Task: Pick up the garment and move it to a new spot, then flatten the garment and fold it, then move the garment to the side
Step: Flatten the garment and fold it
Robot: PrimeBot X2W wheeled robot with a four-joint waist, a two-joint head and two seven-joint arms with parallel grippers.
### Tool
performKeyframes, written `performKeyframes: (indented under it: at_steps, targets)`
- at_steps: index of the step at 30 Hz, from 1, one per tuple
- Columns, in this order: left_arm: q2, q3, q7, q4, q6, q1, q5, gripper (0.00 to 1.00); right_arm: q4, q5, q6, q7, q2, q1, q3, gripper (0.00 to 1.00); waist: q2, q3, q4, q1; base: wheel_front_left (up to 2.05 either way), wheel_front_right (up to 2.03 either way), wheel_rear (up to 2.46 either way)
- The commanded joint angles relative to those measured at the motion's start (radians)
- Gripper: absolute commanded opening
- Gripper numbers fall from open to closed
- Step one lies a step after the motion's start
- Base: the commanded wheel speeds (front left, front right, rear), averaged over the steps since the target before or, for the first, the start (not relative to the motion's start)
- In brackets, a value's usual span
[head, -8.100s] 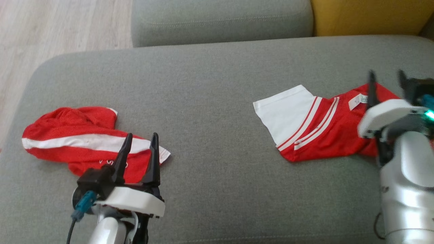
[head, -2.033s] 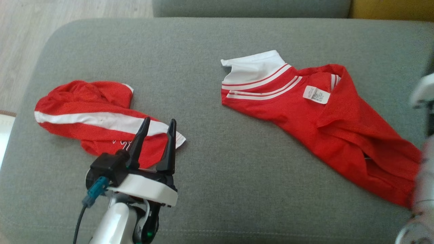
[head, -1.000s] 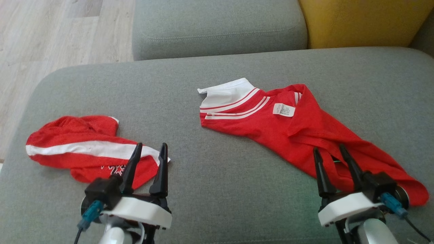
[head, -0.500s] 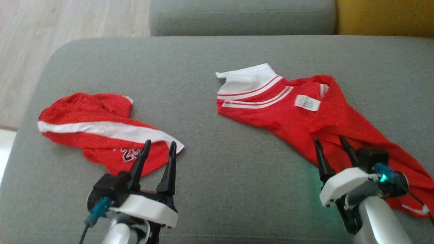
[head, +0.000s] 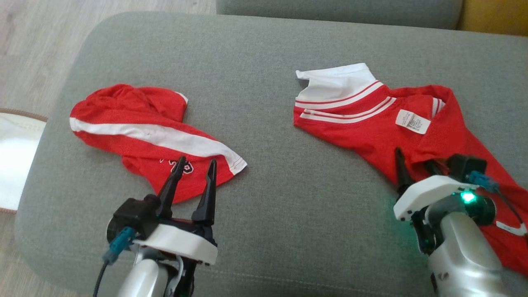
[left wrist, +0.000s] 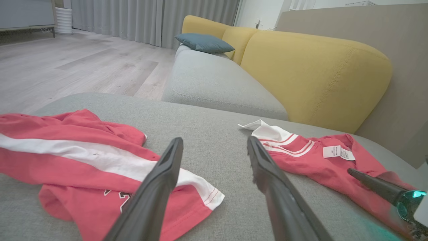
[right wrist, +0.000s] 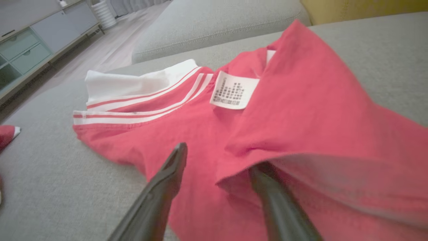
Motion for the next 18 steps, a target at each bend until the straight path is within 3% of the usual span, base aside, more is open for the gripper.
performKeyframes:
  at_steps: [1,7,10,12,18]
  targets:
    - [0.002,0.023,-0.005,-0.031,0.001,-0.045,0.007,1.0,-0.016,-0.001,-0.001,-0.02,-0.002,-0.038,0.016,0.0,0.0,0.004,0.003,0.0,0.0,0.0,0.0]
    - [0.002,0.028,-0.005,-0.025,0.007,-0.043,0.006,1.0,0.021,0.0,-0.001,-0.071,-0.002,-0.084,-0.018,0.0,0.0,-0.006,-0.015,0.0,0.0,0.0,0.0]
    - [0.002,0.027,-0.005,-0.026,0.011,-0.04,0.001,1.0,-0.01,-0.054,-0.001,-0.061,-0.004,-0.106,-0.098,0.0,0.0,-0.018,-0.033,0.0,0.0,0.0,0.0]
    - [0.002,0.024,-0.005,-0.028,0.013,-0.039,-0.003,1.0,-0.048,-0.087,-0.001,-0.023,-0.019,-0.127,-0.161,0.0,0.0,-0.022,-0.043,0.0,0.0,0.0,0.0]
    - [0.002,0.002,-0.005,-0.034,0.009,-0.059,-0.009,1.0,-0.124,-0.227,-0.001,0.182,-0.159,-0.251,-0.293,0.0,0.0,0.013,-0.042,0.0,0.0,0.0,0.0]
